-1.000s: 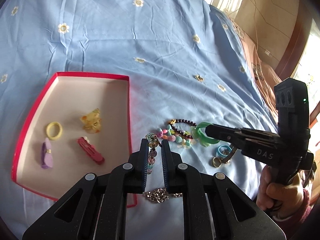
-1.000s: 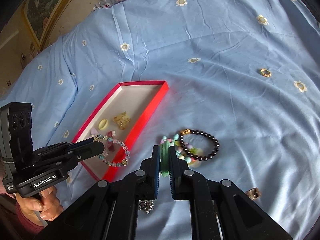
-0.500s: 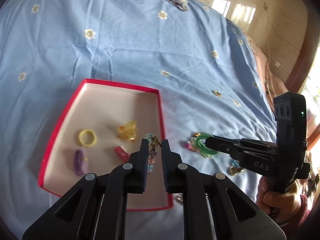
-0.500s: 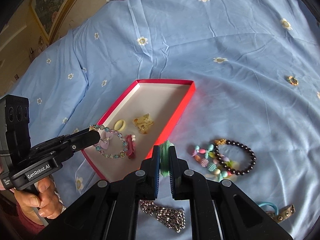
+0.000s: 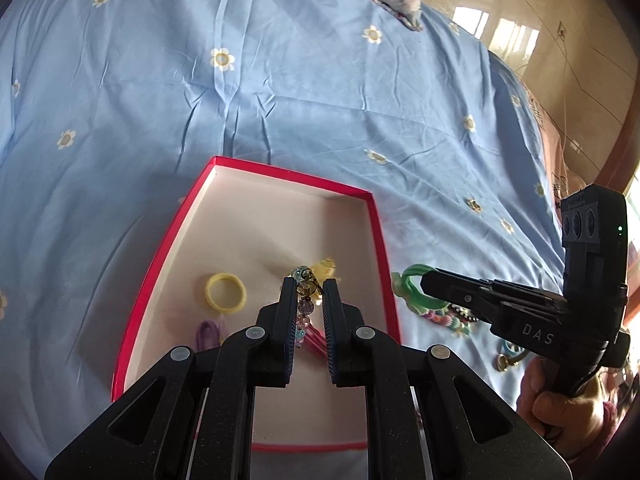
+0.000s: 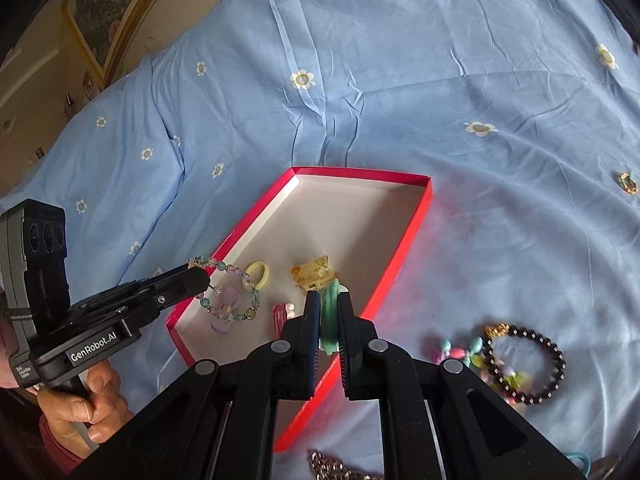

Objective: Organize jewelry
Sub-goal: 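Carry the beaded bracelet and green hair tie over the red box with both tools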

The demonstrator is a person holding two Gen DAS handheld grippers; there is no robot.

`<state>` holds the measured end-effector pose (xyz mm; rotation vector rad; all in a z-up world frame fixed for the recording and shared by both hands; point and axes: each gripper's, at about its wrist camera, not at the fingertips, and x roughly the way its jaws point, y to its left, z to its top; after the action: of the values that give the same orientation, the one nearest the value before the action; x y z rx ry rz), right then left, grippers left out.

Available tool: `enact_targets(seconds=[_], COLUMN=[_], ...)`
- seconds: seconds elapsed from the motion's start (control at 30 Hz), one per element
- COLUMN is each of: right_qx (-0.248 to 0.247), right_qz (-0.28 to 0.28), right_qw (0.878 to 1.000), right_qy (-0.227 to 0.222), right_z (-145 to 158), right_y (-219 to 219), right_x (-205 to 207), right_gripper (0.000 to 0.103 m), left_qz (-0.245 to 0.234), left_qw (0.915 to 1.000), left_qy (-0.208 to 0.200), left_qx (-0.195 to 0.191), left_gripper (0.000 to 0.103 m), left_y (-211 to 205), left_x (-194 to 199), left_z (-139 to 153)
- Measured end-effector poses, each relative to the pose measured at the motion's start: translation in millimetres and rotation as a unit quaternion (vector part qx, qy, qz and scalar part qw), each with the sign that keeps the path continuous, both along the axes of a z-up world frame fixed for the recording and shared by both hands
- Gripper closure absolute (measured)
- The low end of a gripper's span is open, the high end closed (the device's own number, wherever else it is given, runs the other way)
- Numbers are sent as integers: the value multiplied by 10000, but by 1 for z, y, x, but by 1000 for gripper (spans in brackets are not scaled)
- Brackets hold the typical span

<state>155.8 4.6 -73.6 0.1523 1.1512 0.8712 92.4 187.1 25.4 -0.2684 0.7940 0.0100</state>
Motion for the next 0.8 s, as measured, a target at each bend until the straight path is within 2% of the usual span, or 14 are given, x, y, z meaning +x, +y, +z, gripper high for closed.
enact_targets(seconds=[0.5,0.7,0.8], right_qx=[-118,-293,-369], right_qz=[-15,92,140], right_qw=[9999,9994,9990], right_qy=[78,128,191], right_z=[-35,-51,-60], right_y=[65,82,86], right_x=[42,53,54], right_gripper=[95,95,95], left_qz=[220,356,411], left_qw=[9996,9986,9980], left_qy=[137,358,490], left_qx=[-116,-162,-19], left_gripper=[92,92,92], left_y=[38,50,53], left_x=[57,69,70], left_z=[-19,-35,-42])
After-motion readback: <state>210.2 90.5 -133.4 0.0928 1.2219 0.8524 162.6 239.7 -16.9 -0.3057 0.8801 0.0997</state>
